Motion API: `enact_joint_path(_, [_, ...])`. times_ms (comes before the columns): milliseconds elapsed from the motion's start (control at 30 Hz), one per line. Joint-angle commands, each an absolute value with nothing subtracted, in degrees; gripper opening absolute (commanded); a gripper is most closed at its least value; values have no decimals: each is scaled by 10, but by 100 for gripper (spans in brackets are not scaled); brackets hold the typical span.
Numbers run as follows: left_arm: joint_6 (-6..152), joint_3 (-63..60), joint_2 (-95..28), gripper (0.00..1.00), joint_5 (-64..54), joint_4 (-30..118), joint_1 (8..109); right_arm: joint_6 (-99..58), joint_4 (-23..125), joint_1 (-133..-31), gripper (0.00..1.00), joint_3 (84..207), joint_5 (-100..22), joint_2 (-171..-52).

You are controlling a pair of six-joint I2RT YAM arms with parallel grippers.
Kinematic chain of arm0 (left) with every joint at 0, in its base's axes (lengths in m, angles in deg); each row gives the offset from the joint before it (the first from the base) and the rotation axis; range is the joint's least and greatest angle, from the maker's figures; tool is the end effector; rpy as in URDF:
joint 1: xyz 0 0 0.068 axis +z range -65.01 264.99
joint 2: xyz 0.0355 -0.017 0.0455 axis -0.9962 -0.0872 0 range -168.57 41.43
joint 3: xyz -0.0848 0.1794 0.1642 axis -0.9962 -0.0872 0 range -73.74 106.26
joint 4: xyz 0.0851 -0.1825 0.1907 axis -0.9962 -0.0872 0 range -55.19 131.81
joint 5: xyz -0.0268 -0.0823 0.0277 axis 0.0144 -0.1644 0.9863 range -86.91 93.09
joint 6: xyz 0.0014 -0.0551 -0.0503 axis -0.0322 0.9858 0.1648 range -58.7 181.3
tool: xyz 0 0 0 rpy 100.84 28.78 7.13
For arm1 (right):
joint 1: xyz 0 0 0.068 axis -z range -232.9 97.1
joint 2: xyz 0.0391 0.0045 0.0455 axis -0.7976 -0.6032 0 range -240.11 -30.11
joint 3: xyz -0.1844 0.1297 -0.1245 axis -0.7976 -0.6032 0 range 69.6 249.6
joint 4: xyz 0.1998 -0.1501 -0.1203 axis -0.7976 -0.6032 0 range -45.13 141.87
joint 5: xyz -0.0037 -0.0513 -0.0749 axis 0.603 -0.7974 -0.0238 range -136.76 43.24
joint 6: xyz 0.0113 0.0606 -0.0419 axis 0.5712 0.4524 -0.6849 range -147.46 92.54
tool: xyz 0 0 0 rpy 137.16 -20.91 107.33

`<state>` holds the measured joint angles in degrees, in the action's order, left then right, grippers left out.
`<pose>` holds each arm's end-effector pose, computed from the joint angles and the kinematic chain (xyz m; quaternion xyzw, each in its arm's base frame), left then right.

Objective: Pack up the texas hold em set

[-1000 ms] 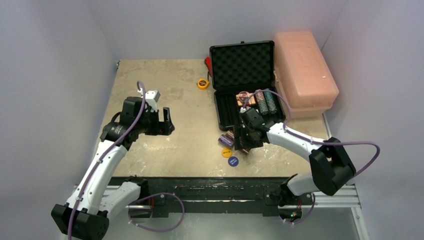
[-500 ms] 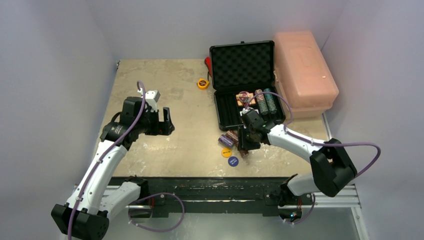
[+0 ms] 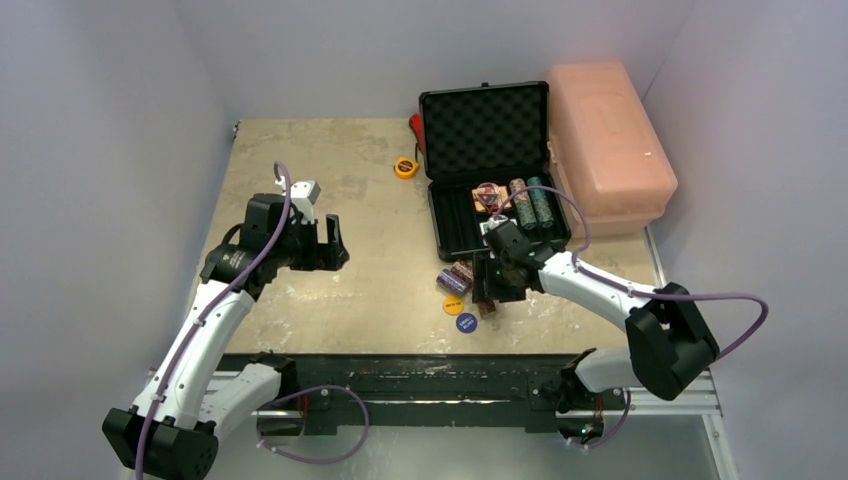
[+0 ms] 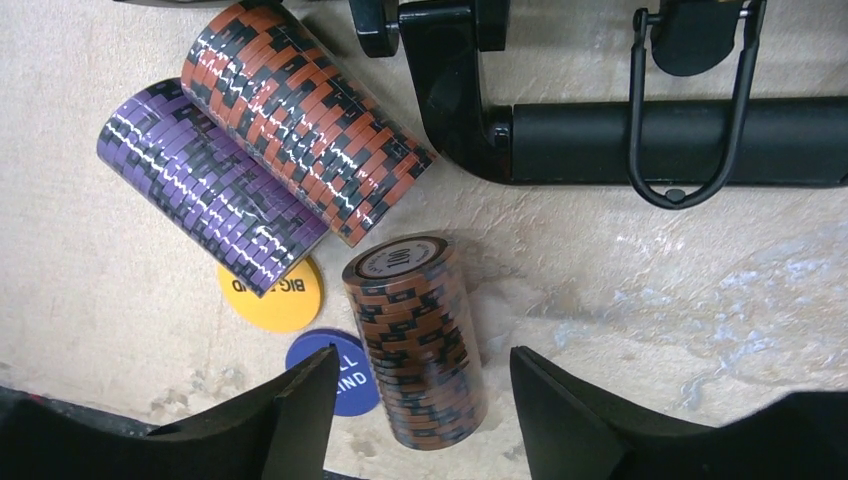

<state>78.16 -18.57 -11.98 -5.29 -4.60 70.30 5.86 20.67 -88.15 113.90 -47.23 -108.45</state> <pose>0.2188 -0.0668 0.2852 0.0108 0.9206 -0.1695 0.3517 0.2270 0.1597 0.1356 -0.0155 0.9766 0.1174 0.1794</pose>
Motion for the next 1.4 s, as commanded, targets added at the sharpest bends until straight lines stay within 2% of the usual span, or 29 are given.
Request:
enact_joint_path(0, [780, -164, -118, 87, -59, -44, 701, 43, 208, -883, 72, 1154, -459, -1089])
enact_joint_path(67, [780, -164, -120, 87, -59, -45, 701, 36, 203, -883, 76, 1160, -458, -1095])
enact_joint_path(167, [779, -164, -120, 87, -58, -46, 701, 28, 198, -883, 77, 1166, -460, -1096])
enact_joint_path(700, [779, -163, -127, 87, -57, -47, 700, 10, 177, -916, 63, 1192, -521, -1142])
enact_joint_path(1000, [779, -164, -132, 86, -56, -48, 699, 8, 179, -928, 61, 1196, -537, -1152])
enact_joint_path(1133, [779, -164, -133, 86, -54, -49, 699, 7, 179, -931, 54, 1195, -540, -1155])
enact_joint_path(1300, [779, -163, -136, 86, -54, -49, 699, 7, 181, -934, 39, 1193, -542, -1155])
enact_joint_path(1367, [779, -163, -137, 86, -54, -49, 699, 7, 180, -936, 38, 1193, -543, -1155])
